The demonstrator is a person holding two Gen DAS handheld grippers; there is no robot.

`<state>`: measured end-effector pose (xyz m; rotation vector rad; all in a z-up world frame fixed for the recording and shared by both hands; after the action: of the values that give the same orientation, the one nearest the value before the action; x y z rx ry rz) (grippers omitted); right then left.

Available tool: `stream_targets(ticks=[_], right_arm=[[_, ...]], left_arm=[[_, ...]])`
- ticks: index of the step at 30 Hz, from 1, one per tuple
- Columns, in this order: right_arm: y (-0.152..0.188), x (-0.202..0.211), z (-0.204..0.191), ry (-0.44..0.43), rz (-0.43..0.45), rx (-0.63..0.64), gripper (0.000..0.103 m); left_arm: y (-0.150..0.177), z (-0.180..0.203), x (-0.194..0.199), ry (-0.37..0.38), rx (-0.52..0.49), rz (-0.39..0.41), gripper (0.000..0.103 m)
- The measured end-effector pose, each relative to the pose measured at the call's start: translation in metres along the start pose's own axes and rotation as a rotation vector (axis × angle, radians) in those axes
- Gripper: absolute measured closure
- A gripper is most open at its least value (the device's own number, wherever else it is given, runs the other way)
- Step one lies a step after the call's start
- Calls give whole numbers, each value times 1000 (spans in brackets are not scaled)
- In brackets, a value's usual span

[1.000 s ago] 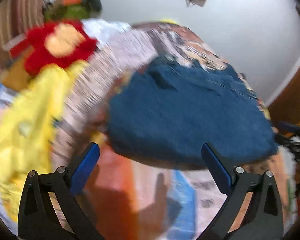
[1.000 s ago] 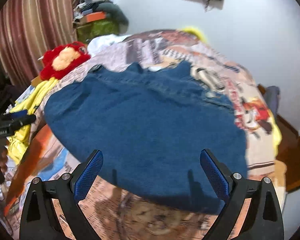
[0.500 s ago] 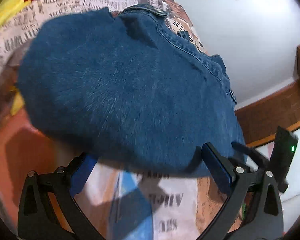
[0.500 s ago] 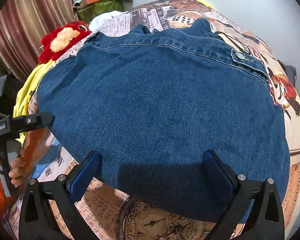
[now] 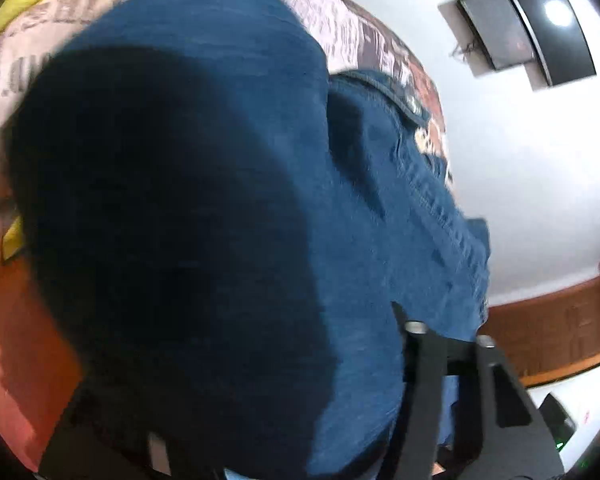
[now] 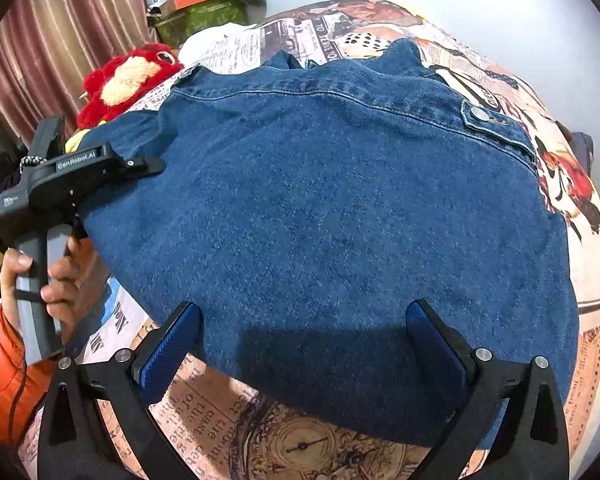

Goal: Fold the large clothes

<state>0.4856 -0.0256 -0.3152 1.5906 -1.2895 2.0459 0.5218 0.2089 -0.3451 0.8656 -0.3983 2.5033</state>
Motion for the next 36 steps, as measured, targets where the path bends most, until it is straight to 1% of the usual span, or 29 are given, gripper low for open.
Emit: stream_targets(ticks=[2,5,6,7,9,12,15,16,18,20,22,23,26,29,31,33,36], right_arm=[[1,4,2,7,-12,-6,0],[1,13,2,-8,-16,-16,0],[0,16,2,-10,-14,-17,0],[-2,21,2,-7,-9,-16,0],[-8,29,2,2,6,-12,0],[-22,38,-2,15,36,1,0],[-39,37,-13,6,56,8,0],[-45,33,-19,-5,54,10,0],[-51,23,-32,-31,44,14,0],[-53,4,-51,-82,9,25,0],[-49,-12,-65,-115,-28,37,0],[-46,-22,-71,-121,-49,43,0],[-41,-35,-74,-91,-49,51,0],[-38,-34,-76,-99,-59,90,0],[-35,-28,-74,-138,-74,94,0],[-31,-16,-62,-169,-72,45,0],[-22,8,-36,-183,-37,-57,0]], left_arm=[[0,8,10,2,-42,10,58],[-2,33,26,-16,-174,33,63],[-3,44,36,-17,-224,54,64],[-4,52,42,-18,-255,73,64],[-8,70,63,-20,-331,129,65],[-12,94,95,-16,-417,222,65],[-7,114,122,-41,-521,316,65],[-7,115,131,-52,-548,333,65],[1,123,134,-85,-610,358,65],[5,125,130,-116,-659,362,65],[11,132,123,-139,-695,362,65],[11,132,120,-147,-704,358,65],[16,131,110,-174,-716,349,65],[15,132,106,-186,-711,341,65],[17,139,100,-180,-707,334,65],[22,151,98,-174,-727,334,65],[41,180,88,-165,-796,334,65]])
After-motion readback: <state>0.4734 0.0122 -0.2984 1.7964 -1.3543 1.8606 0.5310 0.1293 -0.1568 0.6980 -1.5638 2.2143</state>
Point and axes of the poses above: each gripper's, at about its wrist camera, not at the fingertips, and x roughly against the way its jaws point, z to its right, y to its underside, the point moved 9 cm from there along -x, roughly the way its jaws point, and after that the axes turned 9 degrees about x, right-handed, at the moved point
